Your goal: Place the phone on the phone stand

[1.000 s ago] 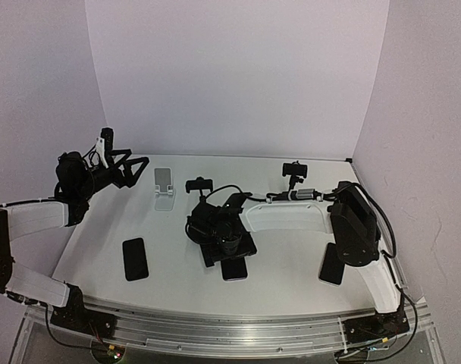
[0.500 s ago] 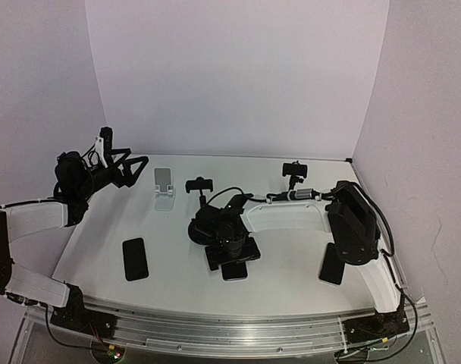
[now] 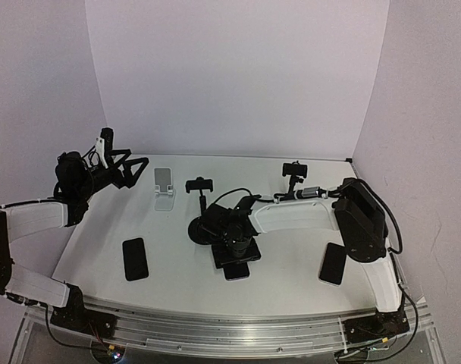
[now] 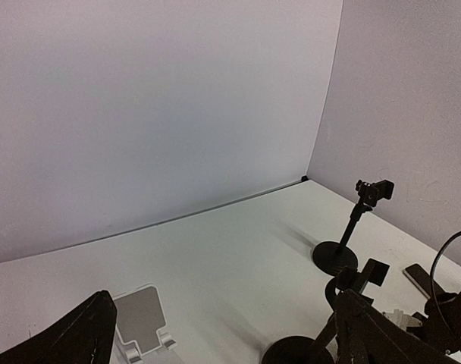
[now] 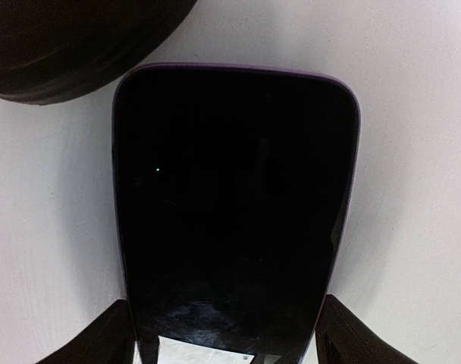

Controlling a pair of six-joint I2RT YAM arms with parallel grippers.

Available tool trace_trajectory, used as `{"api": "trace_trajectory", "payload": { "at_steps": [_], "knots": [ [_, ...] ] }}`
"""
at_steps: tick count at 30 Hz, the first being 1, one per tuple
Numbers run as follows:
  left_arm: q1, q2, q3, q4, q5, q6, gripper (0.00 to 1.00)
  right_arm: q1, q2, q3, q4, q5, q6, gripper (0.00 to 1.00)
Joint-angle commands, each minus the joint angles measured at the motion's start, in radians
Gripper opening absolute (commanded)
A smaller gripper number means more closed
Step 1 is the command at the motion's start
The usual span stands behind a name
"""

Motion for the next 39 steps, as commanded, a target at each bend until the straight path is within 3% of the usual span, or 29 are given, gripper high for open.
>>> {"api": "trace_trajectory", "payload": {
  "at_steps": [1, 4, 11, 31, 35, 39],
  "knots": [
    [-0.002, -0.018, 0.02, 0.002, 0.002, 0.012, 0.99, -0.005, 0.037, -0.09, -0.051, -0.06, 0.018, 0.78],
    [-0.001, -0.014, 0.023, 0.004, 0.003, 0.016, 0.99, -0.005, 0.032, -0.118, -0.035, -0.064, 0.022, 0.73],
    [-0.001, -0.01, 0.03, -0.002, 0.008, 0.018, 0.99, -0.003, 0.012, -0.126, -0.001, -0.048, 0.001, 0.45],
    [-0.02, -0.123, 0.015, -0.039, 0.07, 0.025, 0.94, 0.152, -0.369, -0.385, 0.308, 0.427, -0.029, 0.41],
    [-0.02, -0.135, 0.112, -0.131, 0.073, -0.019, 0.92, 0.205, -0.442, -0.377, 0.321, 0.546, -0.053, 0.39],
    [-0.02, -0.087, 0.281, -0.258, 0.168, -0.087, 0.89, 0.228, -0.488, -0.303, 0.325, 0.654, -0.117, 0.38]
  ]
}}
